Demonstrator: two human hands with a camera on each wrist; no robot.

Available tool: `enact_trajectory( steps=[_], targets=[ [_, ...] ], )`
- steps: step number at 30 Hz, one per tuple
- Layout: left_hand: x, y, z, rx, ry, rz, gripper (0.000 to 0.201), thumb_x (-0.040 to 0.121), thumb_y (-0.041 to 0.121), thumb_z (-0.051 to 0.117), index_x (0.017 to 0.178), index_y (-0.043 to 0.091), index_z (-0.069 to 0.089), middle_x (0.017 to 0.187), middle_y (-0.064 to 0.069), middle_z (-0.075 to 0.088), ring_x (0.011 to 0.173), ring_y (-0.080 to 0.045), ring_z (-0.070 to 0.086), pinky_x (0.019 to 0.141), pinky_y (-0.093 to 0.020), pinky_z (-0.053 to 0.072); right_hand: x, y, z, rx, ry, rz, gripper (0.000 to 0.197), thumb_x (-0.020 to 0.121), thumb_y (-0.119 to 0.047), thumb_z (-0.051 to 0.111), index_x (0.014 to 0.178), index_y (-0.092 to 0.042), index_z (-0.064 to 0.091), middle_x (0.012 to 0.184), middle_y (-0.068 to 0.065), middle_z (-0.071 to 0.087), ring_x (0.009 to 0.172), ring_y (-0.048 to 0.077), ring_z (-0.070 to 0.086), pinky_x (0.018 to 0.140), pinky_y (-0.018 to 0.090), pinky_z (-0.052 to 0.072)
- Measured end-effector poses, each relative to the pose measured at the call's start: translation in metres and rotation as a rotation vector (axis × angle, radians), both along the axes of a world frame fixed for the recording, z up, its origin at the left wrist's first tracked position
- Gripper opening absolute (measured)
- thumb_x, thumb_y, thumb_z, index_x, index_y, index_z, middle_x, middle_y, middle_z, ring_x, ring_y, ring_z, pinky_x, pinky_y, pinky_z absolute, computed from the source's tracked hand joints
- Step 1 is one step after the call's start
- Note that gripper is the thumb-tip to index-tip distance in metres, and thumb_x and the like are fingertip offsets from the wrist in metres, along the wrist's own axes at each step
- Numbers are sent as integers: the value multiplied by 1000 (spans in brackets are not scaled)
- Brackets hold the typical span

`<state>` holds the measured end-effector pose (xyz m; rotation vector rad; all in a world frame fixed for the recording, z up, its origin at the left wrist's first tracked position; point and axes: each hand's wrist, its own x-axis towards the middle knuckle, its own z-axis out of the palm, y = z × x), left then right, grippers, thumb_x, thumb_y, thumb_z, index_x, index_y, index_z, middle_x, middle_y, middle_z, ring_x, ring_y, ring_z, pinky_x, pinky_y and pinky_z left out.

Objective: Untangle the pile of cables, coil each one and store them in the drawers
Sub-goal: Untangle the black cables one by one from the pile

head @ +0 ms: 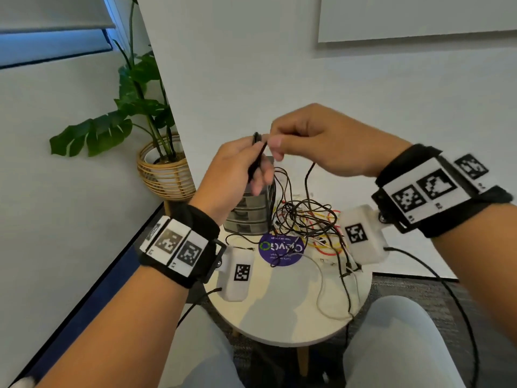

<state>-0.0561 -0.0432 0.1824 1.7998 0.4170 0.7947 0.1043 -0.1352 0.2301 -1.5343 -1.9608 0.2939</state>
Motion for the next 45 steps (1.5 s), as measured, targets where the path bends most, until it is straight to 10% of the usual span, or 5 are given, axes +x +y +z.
enact_trajectory(
  steps=[8,18,32,39,45],
  targets=[
    [-17,2,16,-332,-160,-469,46,108,24,34,130,-9,59,50,8,26,42,-6,13,46,-28,8,17,6,-25,187,260,-177,34,108,-32,49,79,-15,57,64,-16,42,60,4,35,59,18,30],
    [10,-6,12,-278,-375,2,22,112,17,35,119,13,54,115,-10,75,109,-15,72,91,-23,56,-17,-2,-53,-233,337,44,29,110,-19,40,89,-6,55,59,-4,36,50,14,31,46,22,31],
    [-13,4,1,-316,-49,-421,47,109,24,33,130,-6,63,59,6,21,51,-10,13,52,-32,11,19,-5,-26,79,276,-203,34,107,-33,50,76,-19,58,58,-12,37,54,11,32,52,22,30],
    [-10,11,7,-408,-429,-160,44,111,24,35,138,-7,52,65,7,52,45,-4,33,47,-19,27,-3,2,-92,-88,90,-112,37,110,-35,37,82,-18,52,66,-15,45,61,3,40,63,26,35],
    [-2,15,-9,-76,-53,93,24,112,19,37,125,17,57,97,4,78,93,-5,74,79,-18,56,-26,-4,-61,-55,-158,20,29,106,-24,49,82,-16,63,69,-8,56,63,4,51,63,20,37]
  ],
)
